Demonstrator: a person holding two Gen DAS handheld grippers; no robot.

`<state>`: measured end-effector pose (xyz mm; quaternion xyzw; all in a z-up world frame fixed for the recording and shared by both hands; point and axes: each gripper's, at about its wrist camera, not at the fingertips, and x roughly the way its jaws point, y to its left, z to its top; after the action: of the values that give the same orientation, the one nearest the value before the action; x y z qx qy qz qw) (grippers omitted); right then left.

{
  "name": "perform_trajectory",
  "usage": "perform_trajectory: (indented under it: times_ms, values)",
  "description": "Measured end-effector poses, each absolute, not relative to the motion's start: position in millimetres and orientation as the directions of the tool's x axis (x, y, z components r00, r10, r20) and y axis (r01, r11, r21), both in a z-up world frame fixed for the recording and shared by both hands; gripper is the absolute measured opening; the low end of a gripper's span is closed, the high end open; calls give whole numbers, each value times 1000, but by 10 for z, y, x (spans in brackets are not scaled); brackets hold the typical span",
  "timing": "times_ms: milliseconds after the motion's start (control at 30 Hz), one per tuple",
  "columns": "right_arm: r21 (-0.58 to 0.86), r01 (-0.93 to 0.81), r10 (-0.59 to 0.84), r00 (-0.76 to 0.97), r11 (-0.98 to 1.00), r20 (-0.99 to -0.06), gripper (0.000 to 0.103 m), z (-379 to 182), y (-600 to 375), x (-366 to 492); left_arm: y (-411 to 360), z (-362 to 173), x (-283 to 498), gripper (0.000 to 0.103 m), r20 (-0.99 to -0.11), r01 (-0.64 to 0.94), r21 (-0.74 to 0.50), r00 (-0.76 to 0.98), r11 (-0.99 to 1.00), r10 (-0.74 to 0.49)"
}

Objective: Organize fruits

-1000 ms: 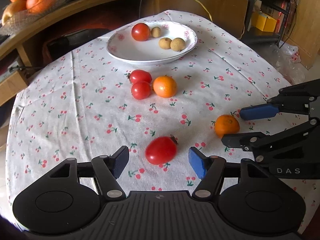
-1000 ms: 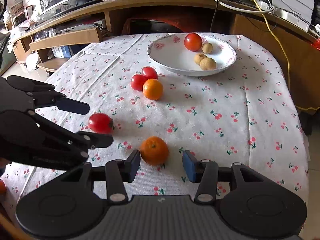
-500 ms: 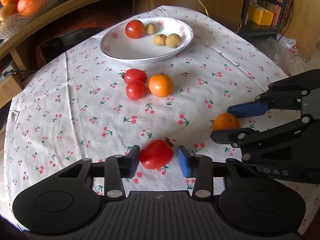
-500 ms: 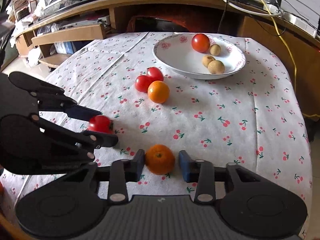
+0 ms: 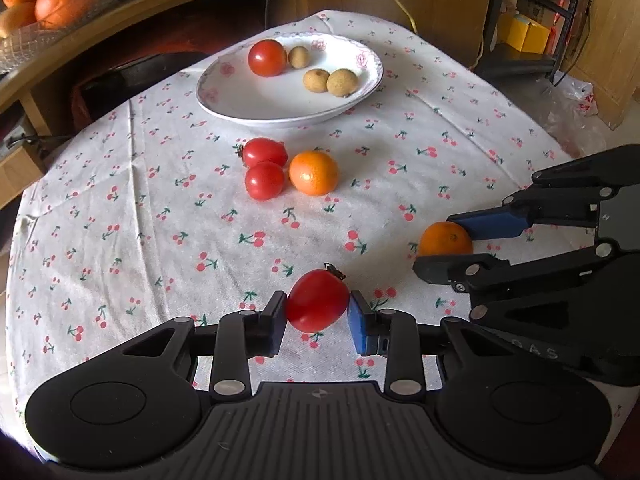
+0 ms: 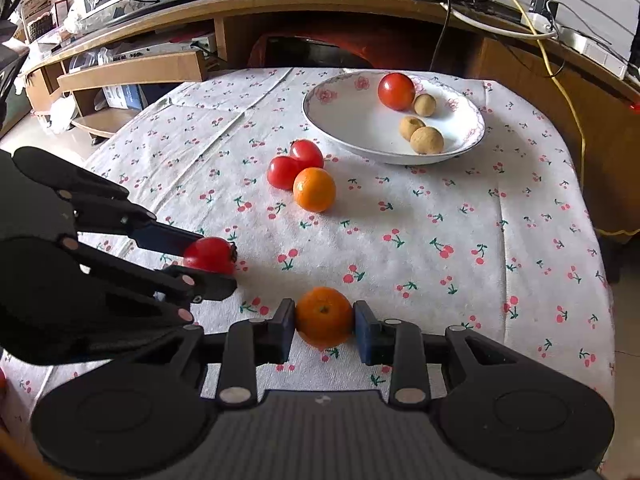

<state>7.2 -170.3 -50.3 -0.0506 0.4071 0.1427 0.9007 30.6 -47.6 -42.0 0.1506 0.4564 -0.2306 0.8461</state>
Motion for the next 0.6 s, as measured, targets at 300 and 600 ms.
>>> perform_trajectory:
  times_ms: [300, 600]
  values:
    - [33, -262, 206, 667, 964, -717, 32, -371, -1751, 141, -491, -300, 393, 40, -819, 491, 30, 511, 870, -260]
    - [30, -219, 179, 705, 975, -686, 32, -232, -1797, 240, -533, -171, 509, 39, -792, 466, 25, 549, 884, -267]
